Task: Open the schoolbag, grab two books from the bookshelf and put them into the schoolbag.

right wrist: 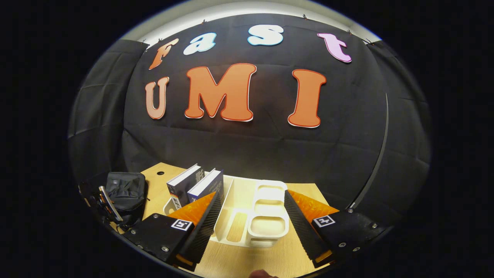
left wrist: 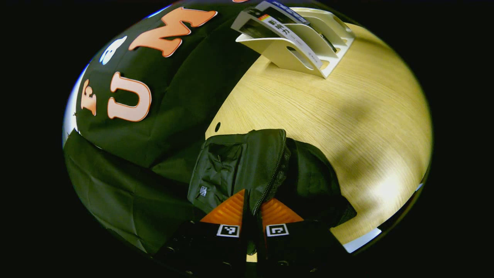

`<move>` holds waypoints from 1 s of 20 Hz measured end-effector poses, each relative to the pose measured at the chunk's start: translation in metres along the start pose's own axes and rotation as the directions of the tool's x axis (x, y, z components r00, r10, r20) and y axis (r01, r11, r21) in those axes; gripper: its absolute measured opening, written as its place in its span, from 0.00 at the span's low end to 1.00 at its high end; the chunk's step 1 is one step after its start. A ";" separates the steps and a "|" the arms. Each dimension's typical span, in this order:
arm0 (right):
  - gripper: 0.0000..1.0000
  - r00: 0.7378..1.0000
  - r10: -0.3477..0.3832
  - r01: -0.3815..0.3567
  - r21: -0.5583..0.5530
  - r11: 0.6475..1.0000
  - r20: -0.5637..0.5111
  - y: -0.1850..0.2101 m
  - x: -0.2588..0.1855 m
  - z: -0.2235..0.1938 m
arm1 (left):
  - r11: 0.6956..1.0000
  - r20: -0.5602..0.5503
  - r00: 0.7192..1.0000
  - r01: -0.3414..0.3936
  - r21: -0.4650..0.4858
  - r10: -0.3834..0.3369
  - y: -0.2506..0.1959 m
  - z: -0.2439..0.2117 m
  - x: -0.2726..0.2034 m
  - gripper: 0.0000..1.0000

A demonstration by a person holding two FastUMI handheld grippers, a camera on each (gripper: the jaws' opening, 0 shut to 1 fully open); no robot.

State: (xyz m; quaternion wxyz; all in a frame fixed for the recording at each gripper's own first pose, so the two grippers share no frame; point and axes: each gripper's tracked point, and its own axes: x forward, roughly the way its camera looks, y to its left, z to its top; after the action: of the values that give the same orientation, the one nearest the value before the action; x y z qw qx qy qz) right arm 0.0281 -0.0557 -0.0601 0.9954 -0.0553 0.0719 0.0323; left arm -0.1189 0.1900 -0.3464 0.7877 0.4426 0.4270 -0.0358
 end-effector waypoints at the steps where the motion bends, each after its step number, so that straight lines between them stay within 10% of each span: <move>1: 0.98 1.000 -0.009 0.008 -0.002 1.000 -0.009 0.007 0.001 0.002 | 0.999 0.012 1.000 0.023 -0.022 -0.023 0.009 0.001 -0.003 0.08; 12: 0.98 0.984 -0.050 0.027 -0.136 0.990 -0.170 0.115 0.018 0.030 | 0.899 0.141 0.899 0.428 -0.096 -0.414 0.091 0.014 -0.017 0.06; 20: 0.98 0.912 -0.110 0.042 -0.178 0.983 -0.394 0.169 0.039 0.033 | 0.774 0.173 0.773 0.629 -0.077 -0.611 0.139 0.029 -0.012 0.05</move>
State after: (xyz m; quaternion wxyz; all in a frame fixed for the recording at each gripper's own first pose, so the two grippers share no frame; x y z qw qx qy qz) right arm 0.0590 0.1175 -0.0512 0.9517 -0.1460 0.2699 -0.0127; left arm -0.0471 0.2487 -0.2387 0.7863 0.2208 0.4951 -0.2964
